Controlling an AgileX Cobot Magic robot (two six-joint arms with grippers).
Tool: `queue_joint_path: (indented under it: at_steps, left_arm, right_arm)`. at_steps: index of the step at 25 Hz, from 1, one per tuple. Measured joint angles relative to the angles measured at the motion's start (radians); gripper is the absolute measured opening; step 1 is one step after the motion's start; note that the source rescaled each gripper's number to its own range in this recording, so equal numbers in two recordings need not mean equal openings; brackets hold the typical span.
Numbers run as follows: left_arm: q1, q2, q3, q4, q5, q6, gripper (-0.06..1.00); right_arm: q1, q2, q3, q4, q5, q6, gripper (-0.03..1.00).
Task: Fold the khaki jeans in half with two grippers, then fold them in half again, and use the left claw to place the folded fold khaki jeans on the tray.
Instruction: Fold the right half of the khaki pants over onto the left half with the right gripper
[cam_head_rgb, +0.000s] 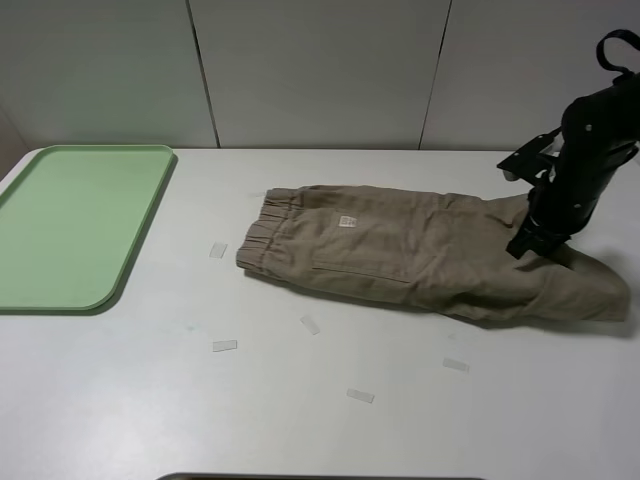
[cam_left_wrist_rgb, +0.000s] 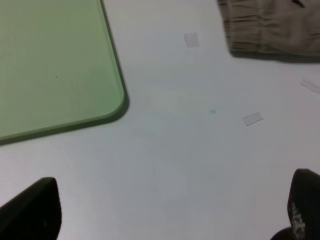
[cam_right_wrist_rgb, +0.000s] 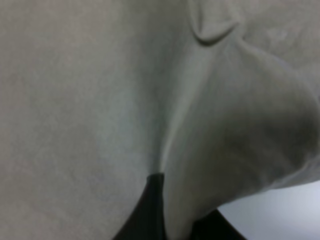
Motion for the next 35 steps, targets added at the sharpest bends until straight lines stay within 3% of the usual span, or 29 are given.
queue_joint_path:
  at_steps: [5,10,15,25,35]
  left_arm:
    - [0.000,0.000,0.000,0.000,0.000,0.000,0.90]
    - [0.000,0.000,0.000,0.000,0.000,0.000,0.90]
    - [0.000,0.000,0.000,0.000,0.000,0.000,0.90]
    - [0.000,0.000,0.000,0.020,0.000,0.000,0.90]
    - [0.000,0.000,0.000,0.022,0.000,0.000,0.90]
  right_arm:
    - [-0.043,-0.035,0.010,-0.053,0.005,0.012,0.03]
    - [0.020,-0.043,-0.020,-0.043,0.063,0.036,0.03]
    - [0.116,-0.045,-0.125,0.009,0.150,0.141,0.03]
    - [0.283,-0.046,-0.297,0.215,0.189,0.305,0.03]
    - [0.396,-0.046,-0.305,0.440,0.068,0.311,0.03]
